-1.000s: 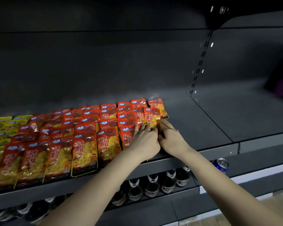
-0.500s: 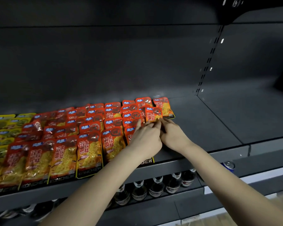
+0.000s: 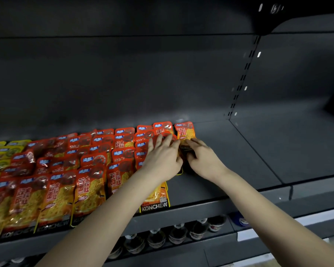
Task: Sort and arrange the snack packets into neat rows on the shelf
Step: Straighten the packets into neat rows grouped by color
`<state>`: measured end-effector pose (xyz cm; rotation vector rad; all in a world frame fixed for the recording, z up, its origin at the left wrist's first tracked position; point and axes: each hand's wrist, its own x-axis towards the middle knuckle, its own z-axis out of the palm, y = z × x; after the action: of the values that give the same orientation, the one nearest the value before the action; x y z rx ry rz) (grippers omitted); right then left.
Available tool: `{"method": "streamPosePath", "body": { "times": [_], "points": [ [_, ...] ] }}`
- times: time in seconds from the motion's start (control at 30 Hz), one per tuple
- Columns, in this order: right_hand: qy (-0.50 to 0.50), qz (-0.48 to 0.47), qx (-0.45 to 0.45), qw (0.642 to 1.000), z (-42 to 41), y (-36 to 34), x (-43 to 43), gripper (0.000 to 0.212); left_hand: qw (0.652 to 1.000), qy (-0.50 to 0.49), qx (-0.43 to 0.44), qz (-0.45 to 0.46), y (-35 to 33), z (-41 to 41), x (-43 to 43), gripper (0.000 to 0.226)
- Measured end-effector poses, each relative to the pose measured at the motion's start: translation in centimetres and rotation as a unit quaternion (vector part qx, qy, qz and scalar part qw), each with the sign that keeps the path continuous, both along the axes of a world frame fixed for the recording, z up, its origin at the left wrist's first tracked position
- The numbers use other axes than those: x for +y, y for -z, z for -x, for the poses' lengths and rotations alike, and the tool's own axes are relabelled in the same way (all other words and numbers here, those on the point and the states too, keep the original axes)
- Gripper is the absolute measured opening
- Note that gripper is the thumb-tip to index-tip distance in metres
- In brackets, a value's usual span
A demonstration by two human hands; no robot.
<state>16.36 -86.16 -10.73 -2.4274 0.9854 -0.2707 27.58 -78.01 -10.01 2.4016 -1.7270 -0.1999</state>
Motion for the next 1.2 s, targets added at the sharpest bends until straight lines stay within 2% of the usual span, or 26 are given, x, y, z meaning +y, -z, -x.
{"method": "streamPosePath", "body": {
  "times": [0.3, 0.47, 0.57, 0.67, 1.0, 1.2],
  "points": [
    [-0.001, -0.02, 0.03, 0.999, 1.1, -1.0, -5.2, 0.053, 0.999, -0.011, -0.024, -0.027, 0.0, -0.4, -6.0, 0.067],
    [-0.033, -0.03, 0.045, 0.998, 0.5, -1.1, -7.1, 0.049, 0.996, -0.021, -0.02, -0.09, 0.2, -0.8, -7.7, 0.073],
    [-0.062, -0.034, 0.077, 0.995, 0.1, -0.6, -7.6, 0.046, 0.996, -0.025, -0.015, -0.087, 0.3, -0.7, -8.1, 0.071],
    [-0.079, -0.034, 0.087, 0.992, 0.1, -0.1, -7.9, 0.053, 0.997, -0.029, -0.003, -0.07, 0.2, -0.5, -8.1, 0.073],
    [-0.032, -0.096, -0.052, 0.994, 2.0, -0.2, -6.8, 0.056, 0.998, -0.029, 0.016, 0.06, 0.2, 2.9, -7.3, 0.066],
    [0.001, -0.126, -0.13, 0.983, 3.9, 0.5, -5.1, 0.048, 0.996, -0.047, 0.024, 0.074, 0.9, 5.4, -5.6, 0.066]
  ]
}}
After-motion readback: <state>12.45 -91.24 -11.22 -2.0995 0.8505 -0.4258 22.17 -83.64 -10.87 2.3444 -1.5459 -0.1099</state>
